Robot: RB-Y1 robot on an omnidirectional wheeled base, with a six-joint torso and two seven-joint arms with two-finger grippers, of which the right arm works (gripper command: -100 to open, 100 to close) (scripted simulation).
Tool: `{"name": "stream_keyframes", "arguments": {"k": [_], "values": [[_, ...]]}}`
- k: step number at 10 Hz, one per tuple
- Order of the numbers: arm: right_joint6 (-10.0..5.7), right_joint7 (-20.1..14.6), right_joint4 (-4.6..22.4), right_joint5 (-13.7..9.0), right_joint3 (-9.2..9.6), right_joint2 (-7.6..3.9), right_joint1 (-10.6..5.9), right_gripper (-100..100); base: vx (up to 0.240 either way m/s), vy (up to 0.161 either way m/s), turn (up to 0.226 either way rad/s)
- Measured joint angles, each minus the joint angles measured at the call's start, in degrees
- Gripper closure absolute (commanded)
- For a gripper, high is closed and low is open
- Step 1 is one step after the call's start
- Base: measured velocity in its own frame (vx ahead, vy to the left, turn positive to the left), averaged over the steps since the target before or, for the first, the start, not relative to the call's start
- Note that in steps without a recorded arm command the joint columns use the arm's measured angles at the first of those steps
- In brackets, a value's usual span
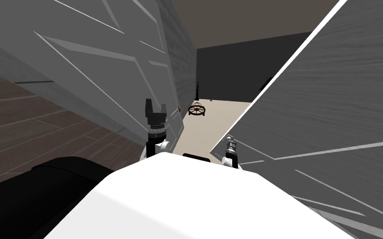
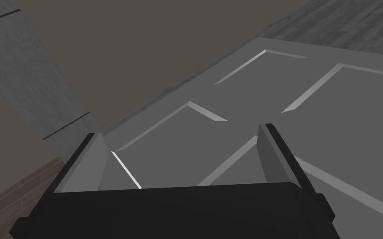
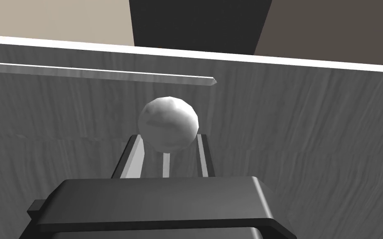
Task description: Push the door open
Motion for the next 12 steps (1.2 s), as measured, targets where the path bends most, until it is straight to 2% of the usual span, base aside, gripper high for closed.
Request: {"name": "stream_keyframes", "arguments": {"k": [1, 5, 8, 10, 12], "values": [[-0.21, 0.2, 0.4, -0.5, -0.99, -0.65, -0.23, -100, 0.006, 0.074, -0.088], [0.33, 0.3, -0.1, -1.3, -1.68, 0.00, -0.27, -100, -0.142, 0.161, -0.049], [0.81, 0.4, -0.5, -1.9, -2.28, 1.10, -0.29, -100, -0.122, 0.167, -0.053], [0.46, 0.5, 0.1, -2.0, -2.41, 0.91, -0.44, -100, 0.123, -0.047, 0.032], [0.39, 0.5, -0.4, -2.1, -2.54, 0.73, -0.07, -100, 0.190, -0.098, 0.025]]}}
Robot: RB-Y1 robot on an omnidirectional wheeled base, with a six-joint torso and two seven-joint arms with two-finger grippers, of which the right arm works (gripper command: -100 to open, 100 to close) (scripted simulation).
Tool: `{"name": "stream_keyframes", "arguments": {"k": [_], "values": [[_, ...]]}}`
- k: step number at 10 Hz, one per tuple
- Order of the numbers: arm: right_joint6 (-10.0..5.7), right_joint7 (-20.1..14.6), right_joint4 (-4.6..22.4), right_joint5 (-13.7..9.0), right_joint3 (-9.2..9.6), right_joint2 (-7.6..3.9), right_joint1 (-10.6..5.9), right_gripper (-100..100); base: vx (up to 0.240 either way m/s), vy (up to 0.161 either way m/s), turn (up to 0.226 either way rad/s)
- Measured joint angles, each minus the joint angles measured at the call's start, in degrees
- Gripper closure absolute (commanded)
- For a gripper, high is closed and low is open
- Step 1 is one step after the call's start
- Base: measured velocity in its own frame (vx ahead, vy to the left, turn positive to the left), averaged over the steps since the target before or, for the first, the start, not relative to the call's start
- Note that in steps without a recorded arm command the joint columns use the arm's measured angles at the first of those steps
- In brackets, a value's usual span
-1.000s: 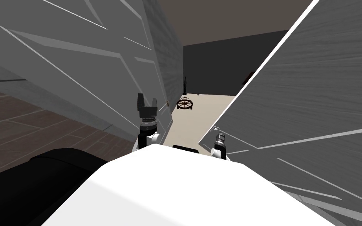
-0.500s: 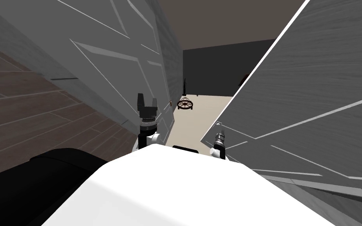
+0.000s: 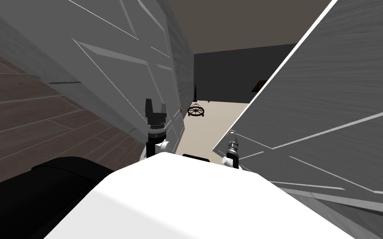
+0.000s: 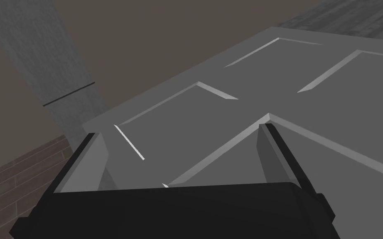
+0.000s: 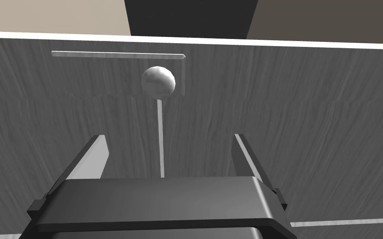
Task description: Push the door open
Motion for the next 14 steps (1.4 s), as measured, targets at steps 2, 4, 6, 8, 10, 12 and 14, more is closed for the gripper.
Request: {"name": "stream_keyframes", "arguments": {"k": [2, 4, 6, 8, 10, 12, 14], "values": [[-0.51, 0.0, 0.4, -0.1, -0.20, -0.15, 0.01, -100, 0.200, -0.101, 0.031], [-0.87, 0.1, 0.4, -0.2, -0.40, -0.01, 0.19, -100, 0.212, -0.084, 0.032], [-1.23, 0.1, 0.6, -0.2, -0.50, 0.16, 0.22, 100, 0.034, -0.012, 0.000], [-1.12, 0.1, 0.6, -0.2, -0.53, 0.06, 0.14, 100, -0.028, 0.011, 0.004], [-1.01, 0.1, 0.7, -0.2, -0.48, 0.14, 0.24, 100, -0.010, 0.004, 0.000], [-0.96, 0.1, 0.7, -0.2, -0.46, 0.19, 0.30, 100, 0.048, -0.004, -0.011], [-0.55, 0.4, 0.5, -0.5, -0.97, 0.42, 0.95, 100, 0.182, -0.001, -0.037]]}}
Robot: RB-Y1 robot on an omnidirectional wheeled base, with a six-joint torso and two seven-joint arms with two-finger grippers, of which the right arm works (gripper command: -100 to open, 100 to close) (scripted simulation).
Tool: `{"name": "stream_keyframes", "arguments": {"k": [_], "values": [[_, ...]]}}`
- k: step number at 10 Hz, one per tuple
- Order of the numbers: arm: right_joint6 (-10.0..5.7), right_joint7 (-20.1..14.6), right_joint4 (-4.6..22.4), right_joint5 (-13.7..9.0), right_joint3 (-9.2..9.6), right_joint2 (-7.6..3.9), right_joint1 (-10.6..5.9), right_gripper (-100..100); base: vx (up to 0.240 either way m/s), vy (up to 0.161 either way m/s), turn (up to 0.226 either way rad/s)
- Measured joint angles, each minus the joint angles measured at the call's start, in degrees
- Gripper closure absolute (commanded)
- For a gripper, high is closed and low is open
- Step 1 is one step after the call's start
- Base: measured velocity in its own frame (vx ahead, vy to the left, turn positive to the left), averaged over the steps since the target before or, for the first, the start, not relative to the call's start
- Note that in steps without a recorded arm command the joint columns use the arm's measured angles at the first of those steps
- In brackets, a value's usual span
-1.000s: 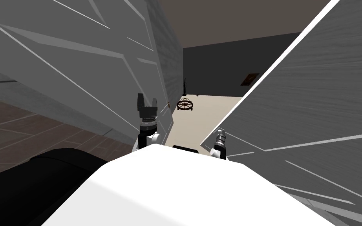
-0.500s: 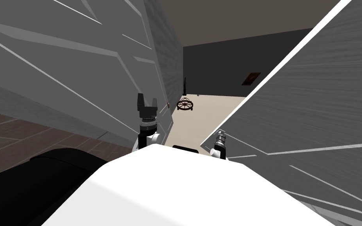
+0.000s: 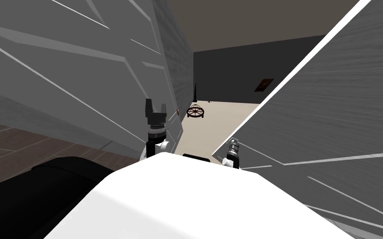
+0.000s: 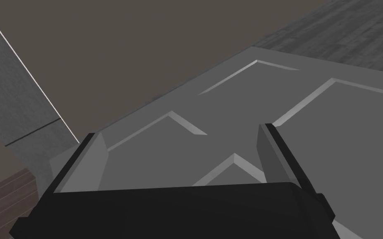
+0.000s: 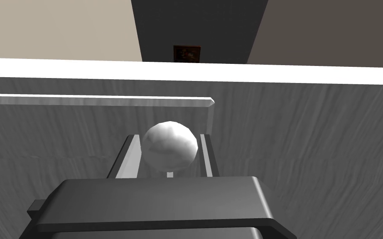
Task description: Push the door open
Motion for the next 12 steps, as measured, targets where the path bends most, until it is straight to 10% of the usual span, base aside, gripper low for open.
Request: {"name": "stream_keyframes", "arguments": {"k": [12], "values": [[0.43, 1.8, 0.1, -3.9, -6.47, -1.85, -0.26, 100, 0.199, -0.031, -0.044]]}}
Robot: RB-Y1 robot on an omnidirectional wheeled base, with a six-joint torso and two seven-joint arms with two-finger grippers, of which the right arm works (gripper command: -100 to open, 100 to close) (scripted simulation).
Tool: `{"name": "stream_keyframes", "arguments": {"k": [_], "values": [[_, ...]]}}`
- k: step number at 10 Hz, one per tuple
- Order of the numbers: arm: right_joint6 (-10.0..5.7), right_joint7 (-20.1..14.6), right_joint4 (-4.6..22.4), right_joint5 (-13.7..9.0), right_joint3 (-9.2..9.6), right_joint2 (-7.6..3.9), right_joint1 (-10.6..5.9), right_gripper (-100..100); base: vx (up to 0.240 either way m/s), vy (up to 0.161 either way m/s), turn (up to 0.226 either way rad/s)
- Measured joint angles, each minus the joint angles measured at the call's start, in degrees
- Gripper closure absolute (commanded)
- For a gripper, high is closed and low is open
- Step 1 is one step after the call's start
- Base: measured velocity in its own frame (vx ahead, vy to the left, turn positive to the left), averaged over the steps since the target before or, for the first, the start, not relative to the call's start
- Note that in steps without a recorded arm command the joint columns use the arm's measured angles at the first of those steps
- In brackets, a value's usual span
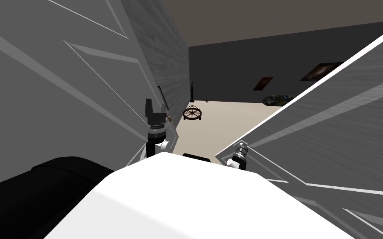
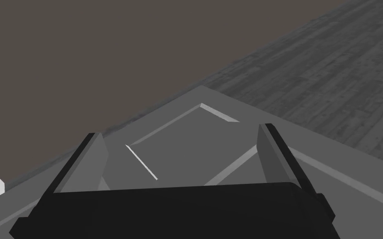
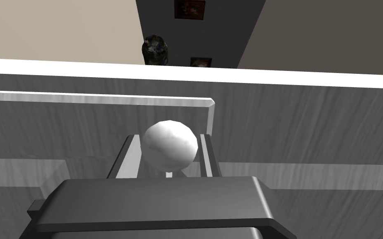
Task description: Push the door open
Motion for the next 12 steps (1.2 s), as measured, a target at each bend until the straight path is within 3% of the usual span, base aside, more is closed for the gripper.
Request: {"name": "stream_keyframes", "arguments": {"k": [5, 6, 7, 10, 12], "values": [[-0.83, 0.6, 1.1, -2.0, -3.38, -0.55, -0.08, 100, 0.198, -0.037, -0.057], [-0.38, 0.9, 0.5, -2.4, -4.08, -0.39, 0.16, 100, 0.178, -0.016, -0.073], [-0.59, 1.3, 1.4, -2.8, -4.89, -0.53, -0.50, 100, 0.196, -0.016, -0.044], [-0.72, 1.5, 1.3, -3.9, -6.61, -0.71, 0.17, 100, 0.211, -0.010, -0.068], [-1.63, 1.6, 2.9, -4.6, -7.87, -1.14, -0.10, 100, 0.164, -0.026, -0.042]]}}
